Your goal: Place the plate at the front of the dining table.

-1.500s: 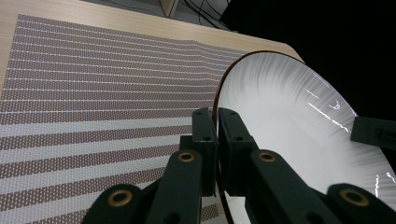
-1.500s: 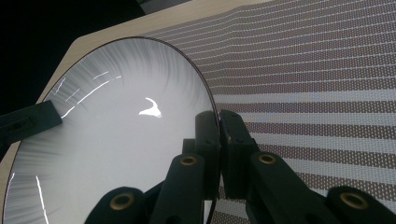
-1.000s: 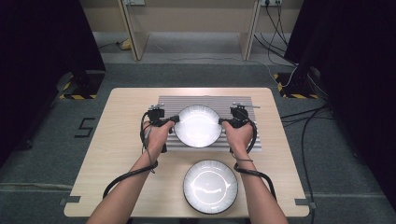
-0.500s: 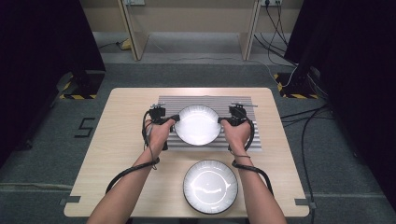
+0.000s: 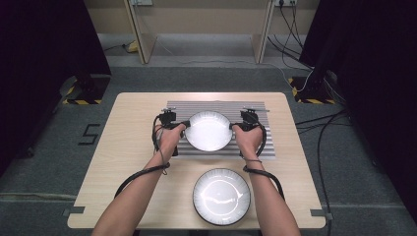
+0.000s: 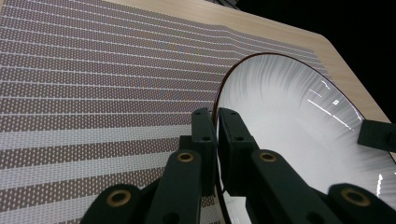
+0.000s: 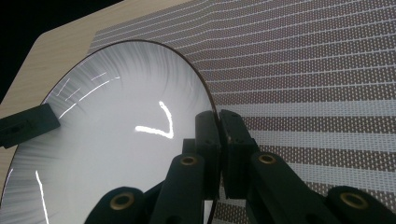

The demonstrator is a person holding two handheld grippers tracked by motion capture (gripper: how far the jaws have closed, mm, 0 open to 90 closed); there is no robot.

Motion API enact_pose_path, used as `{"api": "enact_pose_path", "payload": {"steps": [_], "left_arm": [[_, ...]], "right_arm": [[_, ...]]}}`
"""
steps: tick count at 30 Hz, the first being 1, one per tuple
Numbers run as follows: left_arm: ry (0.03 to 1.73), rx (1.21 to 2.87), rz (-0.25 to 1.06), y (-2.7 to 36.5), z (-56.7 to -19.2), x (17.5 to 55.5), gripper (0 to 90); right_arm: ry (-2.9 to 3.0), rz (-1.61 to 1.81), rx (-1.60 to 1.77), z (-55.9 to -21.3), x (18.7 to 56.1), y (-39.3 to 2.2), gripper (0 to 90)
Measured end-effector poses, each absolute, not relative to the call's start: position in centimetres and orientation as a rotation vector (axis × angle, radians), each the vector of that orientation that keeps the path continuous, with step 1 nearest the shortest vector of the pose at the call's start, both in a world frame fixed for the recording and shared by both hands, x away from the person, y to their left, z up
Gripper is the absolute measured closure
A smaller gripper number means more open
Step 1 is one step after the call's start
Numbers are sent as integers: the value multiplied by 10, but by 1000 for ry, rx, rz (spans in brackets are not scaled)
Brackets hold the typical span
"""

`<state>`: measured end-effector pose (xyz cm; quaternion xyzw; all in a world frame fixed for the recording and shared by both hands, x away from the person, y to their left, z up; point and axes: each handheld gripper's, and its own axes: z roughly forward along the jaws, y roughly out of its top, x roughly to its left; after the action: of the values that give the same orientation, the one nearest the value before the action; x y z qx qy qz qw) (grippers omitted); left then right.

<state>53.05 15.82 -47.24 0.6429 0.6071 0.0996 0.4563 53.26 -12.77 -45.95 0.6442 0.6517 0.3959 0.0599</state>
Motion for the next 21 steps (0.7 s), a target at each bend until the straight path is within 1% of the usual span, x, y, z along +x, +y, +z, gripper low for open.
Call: {"api": "enact_pose_path", "payload": {"steps": [21], "left_arm": [[1523,1594,242,157,-488,543,849]], "right_arm": [[1979,1165,1977,-474,546,-126,871]]}}
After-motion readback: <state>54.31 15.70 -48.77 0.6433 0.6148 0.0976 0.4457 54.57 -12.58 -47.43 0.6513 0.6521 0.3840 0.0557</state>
